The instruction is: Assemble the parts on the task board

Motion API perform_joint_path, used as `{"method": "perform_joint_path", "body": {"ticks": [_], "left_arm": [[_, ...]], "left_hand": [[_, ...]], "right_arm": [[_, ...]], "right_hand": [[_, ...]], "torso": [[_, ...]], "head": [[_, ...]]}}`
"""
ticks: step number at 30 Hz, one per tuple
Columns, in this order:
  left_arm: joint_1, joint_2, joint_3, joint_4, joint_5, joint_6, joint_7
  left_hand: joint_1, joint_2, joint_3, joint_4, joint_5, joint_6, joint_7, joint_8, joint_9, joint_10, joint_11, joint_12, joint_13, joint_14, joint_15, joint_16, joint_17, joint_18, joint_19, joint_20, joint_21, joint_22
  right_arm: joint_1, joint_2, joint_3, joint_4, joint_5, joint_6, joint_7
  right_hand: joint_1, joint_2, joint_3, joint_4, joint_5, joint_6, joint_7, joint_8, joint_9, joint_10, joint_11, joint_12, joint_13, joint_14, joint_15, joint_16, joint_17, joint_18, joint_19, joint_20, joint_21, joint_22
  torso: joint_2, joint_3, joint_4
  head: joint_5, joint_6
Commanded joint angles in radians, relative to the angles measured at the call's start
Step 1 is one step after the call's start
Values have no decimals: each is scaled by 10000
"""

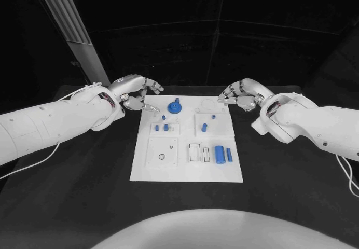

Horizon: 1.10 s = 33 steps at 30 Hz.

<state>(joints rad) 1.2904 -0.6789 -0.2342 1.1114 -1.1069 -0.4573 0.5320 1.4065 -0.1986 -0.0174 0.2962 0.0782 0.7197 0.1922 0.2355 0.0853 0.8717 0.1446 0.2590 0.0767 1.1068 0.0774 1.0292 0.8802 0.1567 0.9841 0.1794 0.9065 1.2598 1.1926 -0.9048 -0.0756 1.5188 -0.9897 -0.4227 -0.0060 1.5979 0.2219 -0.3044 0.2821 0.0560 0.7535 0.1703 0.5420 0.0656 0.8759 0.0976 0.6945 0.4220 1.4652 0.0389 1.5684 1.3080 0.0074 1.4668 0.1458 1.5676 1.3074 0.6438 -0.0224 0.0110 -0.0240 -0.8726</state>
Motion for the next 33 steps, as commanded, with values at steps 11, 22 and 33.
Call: {"method": "perform_joint_path", "body": {"ticks": [11,22,33], "left_arm": [[16,-418,4,1567,8434,212,3132],[-14,-527,3,2093,9705,715,3488],[-24,-497,3,2248,9978,803,3446]], "left_hand": [[-1642,399,-1027,33,1630,-447,486,552,-113,-990,432,914,-71,-4578,840,-3682,-3361,-53,-3661,650,-4976,-2692],[-2011,788,-773,23,1482,-1061,639,959,-120,-1838,687,1431,-52,-5832,1162,-4155,-4607,-60,-4550,1046,-6383,-3751],[-1920,1372,-526,-8,1428,-1361,683,1352,-99,-2174,732,1926,-24,-6225,1230,-3865,-5120,-68,-4525,1079,-6743,-4105]], "right_arm": [[-29,472,-4,-409,-5430,21,-814],[-185,946,-6,-675,-7054,938,-1623],[-360,1311,-7,-910,-7533,1616,-2264]], "right_hand": [[762,-488,-4,-7,-87,665,-152,-1861,-23,1026,17,-3133,-2693,1056,-90,24,2628,-74,1040,-68,32,2634],[1112,-678,55,-45,-90,962,-351,-2473,-17,1268,-22,-4104,-3479,1056,-119,24,2628,-74,1040,-93,32,2634],[1176,-724,99,-36,-87,996,-217,-2768,-3,1192,-15,-4475,-3604,1056,-144,24,2628,-74,1040,-126,32,2634]], "torso": [[23,6,-26],[20,10,-52],[21,10,-30]], "head": [[-88,96],[-141,140],[-152,129]]}}
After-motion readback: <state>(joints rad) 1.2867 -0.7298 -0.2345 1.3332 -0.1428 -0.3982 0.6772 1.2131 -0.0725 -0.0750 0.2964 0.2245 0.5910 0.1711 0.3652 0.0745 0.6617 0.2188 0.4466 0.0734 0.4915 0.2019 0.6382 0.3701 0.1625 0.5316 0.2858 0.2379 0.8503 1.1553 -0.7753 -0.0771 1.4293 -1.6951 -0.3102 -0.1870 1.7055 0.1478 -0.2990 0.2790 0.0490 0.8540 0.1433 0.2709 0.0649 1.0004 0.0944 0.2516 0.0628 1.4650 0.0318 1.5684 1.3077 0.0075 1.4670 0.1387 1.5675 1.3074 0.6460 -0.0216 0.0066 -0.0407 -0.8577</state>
